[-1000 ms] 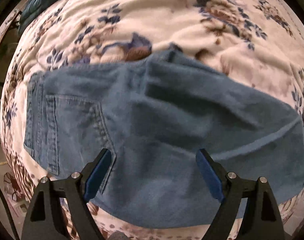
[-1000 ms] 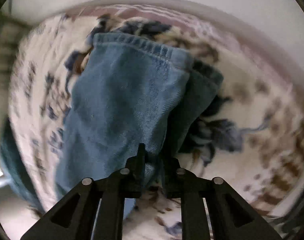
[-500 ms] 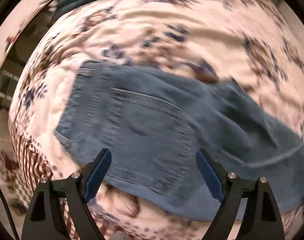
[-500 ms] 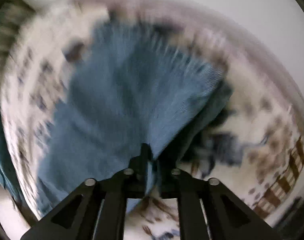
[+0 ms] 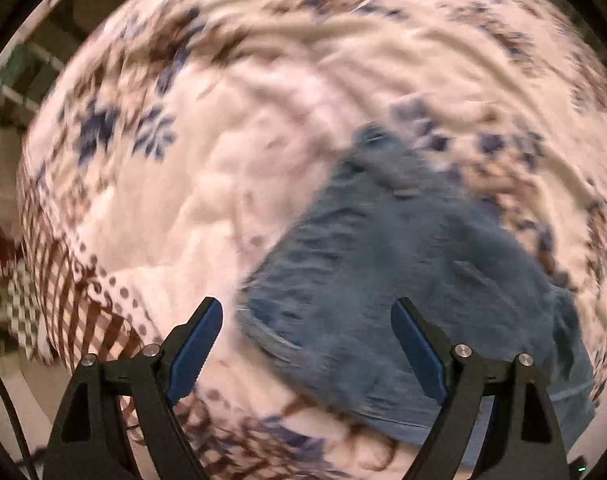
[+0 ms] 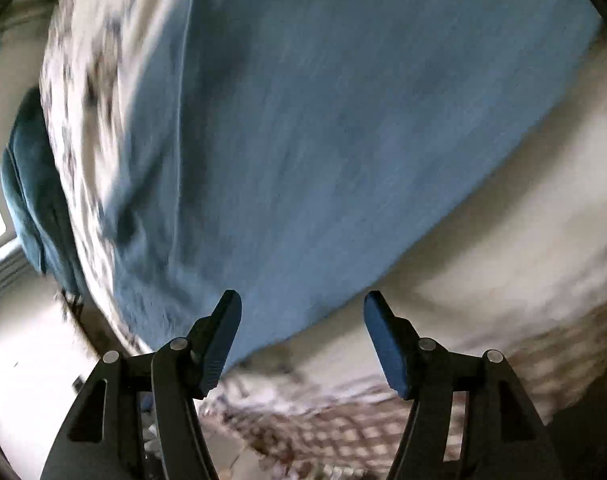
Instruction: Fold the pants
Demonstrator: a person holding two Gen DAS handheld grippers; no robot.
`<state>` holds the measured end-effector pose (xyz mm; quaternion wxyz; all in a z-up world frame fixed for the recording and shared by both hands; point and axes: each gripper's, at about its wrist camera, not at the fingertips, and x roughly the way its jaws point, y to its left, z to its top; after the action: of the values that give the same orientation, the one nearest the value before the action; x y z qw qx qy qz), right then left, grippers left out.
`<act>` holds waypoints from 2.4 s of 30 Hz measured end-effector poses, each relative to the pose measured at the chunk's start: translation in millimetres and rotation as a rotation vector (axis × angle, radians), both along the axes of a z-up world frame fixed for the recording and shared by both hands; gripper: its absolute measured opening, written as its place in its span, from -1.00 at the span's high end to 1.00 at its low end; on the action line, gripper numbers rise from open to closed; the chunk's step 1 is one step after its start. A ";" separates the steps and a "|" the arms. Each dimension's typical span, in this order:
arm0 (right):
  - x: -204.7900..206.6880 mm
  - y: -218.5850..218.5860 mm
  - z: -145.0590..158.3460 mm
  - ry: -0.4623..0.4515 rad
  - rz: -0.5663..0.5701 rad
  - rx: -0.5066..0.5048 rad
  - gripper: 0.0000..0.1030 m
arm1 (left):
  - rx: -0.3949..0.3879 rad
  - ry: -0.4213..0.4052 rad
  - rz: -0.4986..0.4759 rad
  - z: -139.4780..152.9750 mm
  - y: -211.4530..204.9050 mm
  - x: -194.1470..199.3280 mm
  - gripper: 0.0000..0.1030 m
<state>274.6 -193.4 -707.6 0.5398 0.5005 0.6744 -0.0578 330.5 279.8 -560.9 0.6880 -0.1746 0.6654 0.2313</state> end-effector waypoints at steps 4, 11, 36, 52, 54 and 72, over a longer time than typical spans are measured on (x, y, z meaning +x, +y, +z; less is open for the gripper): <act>2.2 35.0 -1.4 -0.022 -0.051 -0.092 0.71 | -0.112 0.083 0.063 -49.4 29.4 -7.8 -0.60; 8.0 51.5 30.5 -0.147 0.069 -0.233 0.84 | -0.097 0.015 -0.001 -57.4 16.3 -17.0 0.08; 296.3 158.6 12.0 -0.158 0.818 0.335 -0.40 | 0.008 -0.031 -0.386 -7.2 -147.2 104.1 -0.22; 313.5 226.0 -25.4 -0.073 1.212 0.176 -0.33 | -0.071 0.026 -0.340 -29.3 -128.4 97.3 -0.22; 320.9 220.3 -30.6 -0.071 1.137 0.236 -0.37 | -0.070 0.024 -0.334 -30.9 -129.7 96.0 -0.22; 312.2 134.0 58.3 -0.305 1.332 -0.245 0.13 | -0.129 0.004 -0.351 -13.5 -121.7 85.4 -0.26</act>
<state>586.9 -59.4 -649.3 0.6017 -0.0820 0.7431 0.2812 415.8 158.1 -574.4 0.7036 -0.0991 0.7006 0.0648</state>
